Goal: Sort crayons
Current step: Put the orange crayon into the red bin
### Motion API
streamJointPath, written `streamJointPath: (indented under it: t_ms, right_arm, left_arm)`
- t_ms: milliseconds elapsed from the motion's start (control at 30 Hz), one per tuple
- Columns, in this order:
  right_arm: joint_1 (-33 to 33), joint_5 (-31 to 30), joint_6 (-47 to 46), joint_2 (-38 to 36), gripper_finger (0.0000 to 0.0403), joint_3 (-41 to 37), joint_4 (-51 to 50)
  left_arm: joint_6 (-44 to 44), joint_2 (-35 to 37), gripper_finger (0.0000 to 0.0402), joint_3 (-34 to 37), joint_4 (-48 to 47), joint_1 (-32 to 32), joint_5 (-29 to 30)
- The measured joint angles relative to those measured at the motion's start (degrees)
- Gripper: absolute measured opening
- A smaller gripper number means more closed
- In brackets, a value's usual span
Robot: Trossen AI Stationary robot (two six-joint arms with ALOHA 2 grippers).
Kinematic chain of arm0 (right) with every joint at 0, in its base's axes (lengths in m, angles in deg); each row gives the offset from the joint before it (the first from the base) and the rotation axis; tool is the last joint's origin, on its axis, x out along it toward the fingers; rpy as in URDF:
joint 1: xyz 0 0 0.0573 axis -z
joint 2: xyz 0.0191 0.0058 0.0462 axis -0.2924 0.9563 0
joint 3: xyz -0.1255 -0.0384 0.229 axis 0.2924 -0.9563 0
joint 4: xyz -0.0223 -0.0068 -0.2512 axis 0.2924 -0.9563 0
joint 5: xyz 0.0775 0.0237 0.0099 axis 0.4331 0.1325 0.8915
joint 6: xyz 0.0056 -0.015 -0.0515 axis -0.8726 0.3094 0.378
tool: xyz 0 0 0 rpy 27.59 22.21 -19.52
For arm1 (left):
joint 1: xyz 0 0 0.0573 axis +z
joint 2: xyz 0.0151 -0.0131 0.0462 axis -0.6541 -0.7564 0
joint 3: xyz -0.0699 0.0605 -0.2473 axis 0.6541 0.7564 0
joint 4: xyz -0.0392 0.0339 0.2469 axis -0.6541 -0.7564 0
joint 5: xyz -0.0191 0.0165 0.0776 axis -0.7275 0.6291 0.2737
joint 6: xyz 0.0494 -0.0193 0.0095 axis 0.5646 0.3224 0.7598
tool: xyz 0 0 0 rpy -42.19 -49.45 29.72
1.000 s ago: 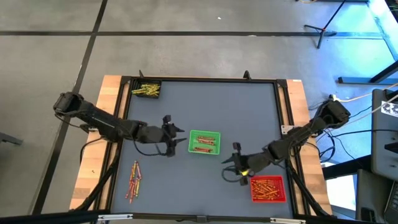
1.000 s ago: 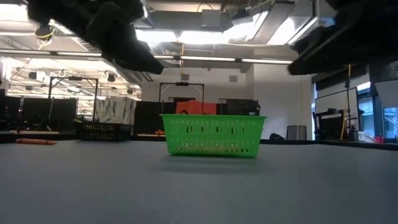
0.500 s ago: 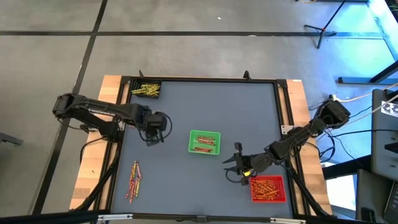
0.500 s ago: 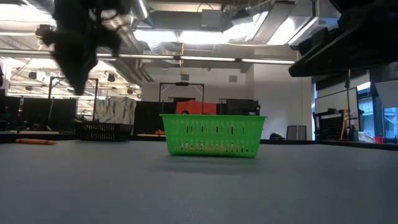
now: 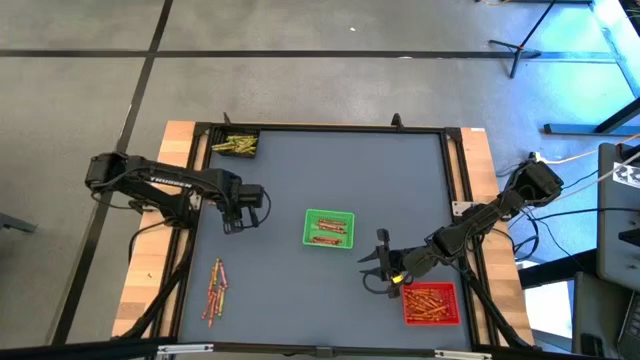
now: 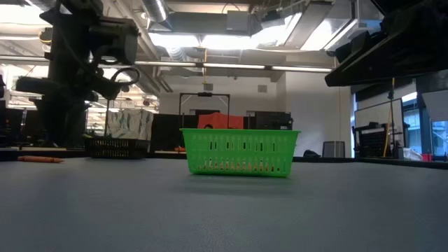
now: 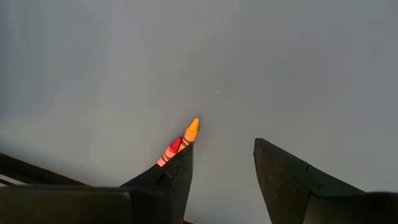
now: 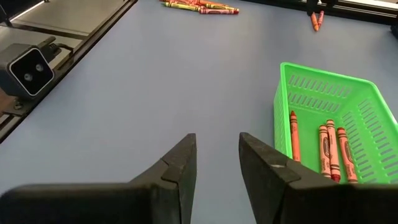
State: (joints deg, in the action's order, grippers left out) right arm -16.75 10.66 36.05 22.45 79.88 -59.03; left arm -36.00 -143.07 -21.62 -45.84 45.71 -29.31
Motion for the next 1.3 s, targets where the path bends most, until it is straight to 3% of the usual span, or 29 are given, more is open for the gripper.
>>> streamJointPath:
  t_ms: [200,433,633,900,1033,1300]
  right_arm:
    - [0.0,0.0,0.0,0.0,0.0117,0.0,0.9]
    - [0.0,0.0,0.0,0.0,0.0117,0.0,0.8]
    - [0.0,-0.2,0.1,0.0,0.0117,0.0,0.8]
    - [0.0,-0.2,0.1,0.5,0.0117,0.0,0.9]
    - [0.0,-0.2,-0.3,2.0,0.0117,0.0,1.0]
    - [0.0,-0.1,-0.1,4.6,0.0117,0.0,3.8]
  left_arm:
    - [0.2,-1.6,0.0153,-0.1,0.0,3.6,-0.8]
    - [3.2,-9.4,0.0153,-0.1,0.5,9.7,-4.6]
    - [5.7,-15.5,0.0153,-1.6,0.1,12.6,-4.5]
    - [19.0,-19.8,0.0153,-2.9,-0.5,15.3,-4.3]
    - [21.0,-20.4,0.0151,-2.9,-0.7,17.4,-5.5]
    - [22.8,-20.5,0.0095,-2.8,-0.9,18.5,-5.1]
